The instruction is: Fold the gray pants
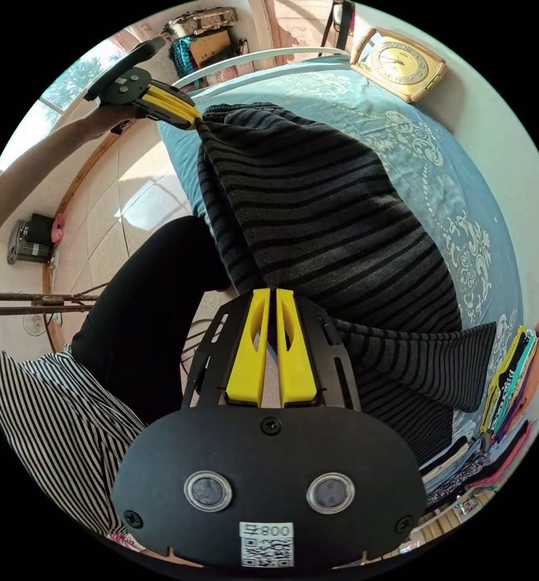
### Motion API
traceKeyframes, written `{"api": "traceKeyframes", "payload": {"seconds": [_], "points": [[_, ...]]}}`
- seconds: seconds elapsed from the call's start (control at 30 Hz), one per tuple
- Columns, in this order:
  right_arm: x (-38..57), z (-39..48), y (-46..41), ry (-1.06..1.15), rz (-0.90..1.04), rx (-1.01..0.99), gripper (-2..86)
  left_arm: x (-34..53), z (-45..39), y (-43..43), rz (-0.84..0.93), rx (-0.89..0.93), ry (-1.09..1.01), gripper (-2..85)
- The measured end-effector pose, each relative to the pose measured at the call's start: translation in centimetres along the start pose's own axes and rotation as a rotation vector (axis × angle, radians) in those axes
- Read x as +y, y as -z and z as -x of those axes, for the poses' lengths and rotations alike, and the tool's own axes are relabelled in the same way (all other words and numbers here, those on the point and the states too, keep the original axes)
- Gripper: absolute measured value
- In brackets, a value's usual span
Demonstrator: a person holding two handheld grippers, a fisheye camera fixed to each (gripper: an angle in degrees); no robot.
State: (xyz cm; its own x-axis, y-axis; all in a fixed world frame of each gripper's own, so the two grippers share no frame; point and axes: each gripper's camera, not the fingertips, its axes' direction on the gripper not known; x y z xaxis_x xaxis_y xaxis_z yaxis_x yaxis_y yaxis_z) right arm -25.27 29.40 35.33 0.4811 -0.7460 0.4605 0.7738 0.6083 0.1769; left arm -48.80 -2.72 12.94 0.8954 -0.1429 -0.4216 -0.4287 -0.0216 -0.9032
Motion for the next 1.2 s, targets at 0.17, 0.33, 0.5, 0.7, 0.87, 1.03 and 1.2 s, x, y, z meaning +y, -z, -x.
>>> {"api": "traceKeyframes", "payload": {"seconds": [0.17, 0.33, 0.5, 0.7, 0.87, 1.03, 1.2], "points": [[0.2, -1.3, -2.9, -0.026, 0.029, -0.031, 1.8, 0.4, 1.7, -2.9, 0.024, 0.035, 0.007, 2.6], [1.3, -2.2, -3.7, -0.042, -0.017, -0.082, 1.9, 1.3, 3.8, -4.5, -0.007, 0.069, 0.041, 2.6], [1.5, -3.3, -7.0, -0.055, 0.028, -0.107, 1.9, 1.4, 5.6, -7.2, 0.016, 0.108, 0.078, 2.6], [1.7, -5.0, -10.1, -0.089, 0.053, -0.118, 2.1, 1.6, 7.5, -9.8, 0.033, 0.094, 0.081, 2.8], [2.7, -6.3, -11.1, -0.119, 0.022, -0.126, 2.3, 2.0, 10.4, -12.3, 0.037, 0.184, 0.191, 3.1], [3.5, -7.2, -11.8, -0.136, 0.003, -0.117, 2.3, 2.2, 13.0, -14.0, 0.050, 0.271, 0.287, 3.5], [4.3, -8.1, -12.2, -0.145, -0.008, -0.108, 2.3, 2.6, 15.3, -15.2, 0.035, 0.339, 0.353, 3.9]]}}
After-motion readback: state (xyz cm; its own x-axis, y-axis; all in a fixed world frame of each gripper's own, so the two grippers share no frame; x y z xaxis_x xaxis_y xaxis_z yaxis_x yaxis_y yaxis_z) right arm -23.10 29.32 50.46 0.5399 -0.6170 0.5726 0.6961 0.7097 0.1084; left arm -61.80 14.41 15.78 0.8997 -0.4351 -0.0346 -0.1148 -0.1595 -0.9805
